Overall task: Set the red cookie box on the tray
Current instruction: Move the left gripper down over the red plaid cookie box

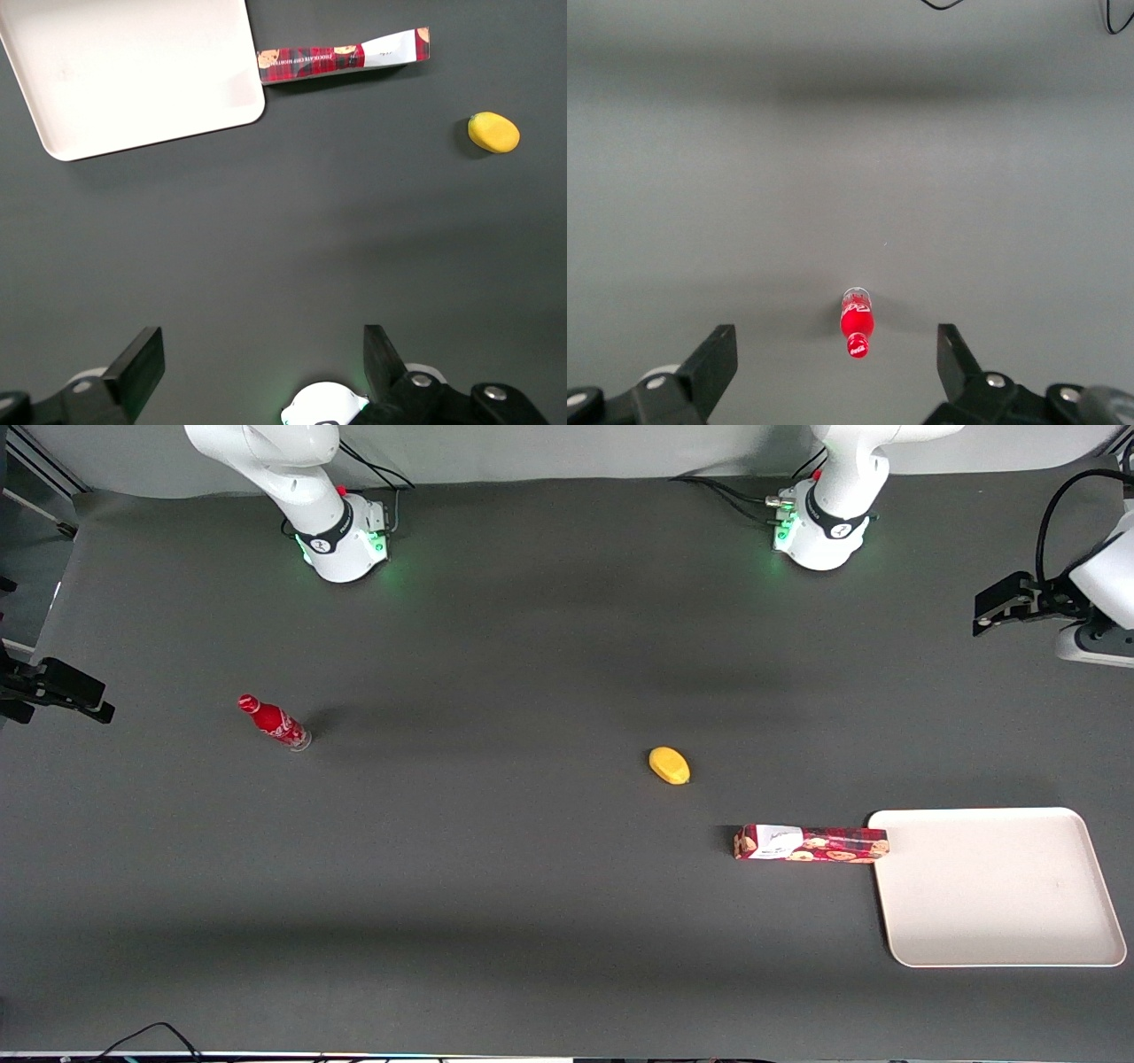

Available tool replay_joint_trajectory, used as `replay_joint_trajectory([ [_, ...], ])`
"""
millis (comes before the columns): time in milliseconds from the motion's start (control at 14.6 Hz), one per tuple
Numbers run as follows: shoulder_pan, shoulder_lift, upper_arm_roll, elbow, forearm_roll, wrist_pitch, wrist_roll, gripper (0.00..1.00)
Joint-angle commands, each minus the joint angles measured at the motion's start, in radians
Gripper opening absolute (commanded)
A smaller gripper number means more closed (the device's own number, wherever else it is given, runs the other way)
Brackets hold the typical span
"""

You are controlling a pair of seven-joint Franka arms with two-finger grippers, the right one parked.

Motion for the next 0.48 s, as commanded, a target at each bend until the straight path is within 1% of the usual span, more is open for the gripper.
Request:
replay_joint_trajectory([
  [0, 0.0, -0.001, 0.009, 0.027, 0.008, -0.052, 0.019, 1.0],
  [205, 0.002, 0.004, 0.016, 0.027, 0.008, -0.052, 0.014, 1.0],
  [274, 0.0, 0.002, 0.041, 0.024, 0.008, -0.049, 0.013, 1.0],
  [410, 0.0, 0.008, 0.052, 0.024, 0.007, -0.056, -0.012, 1.0],
])
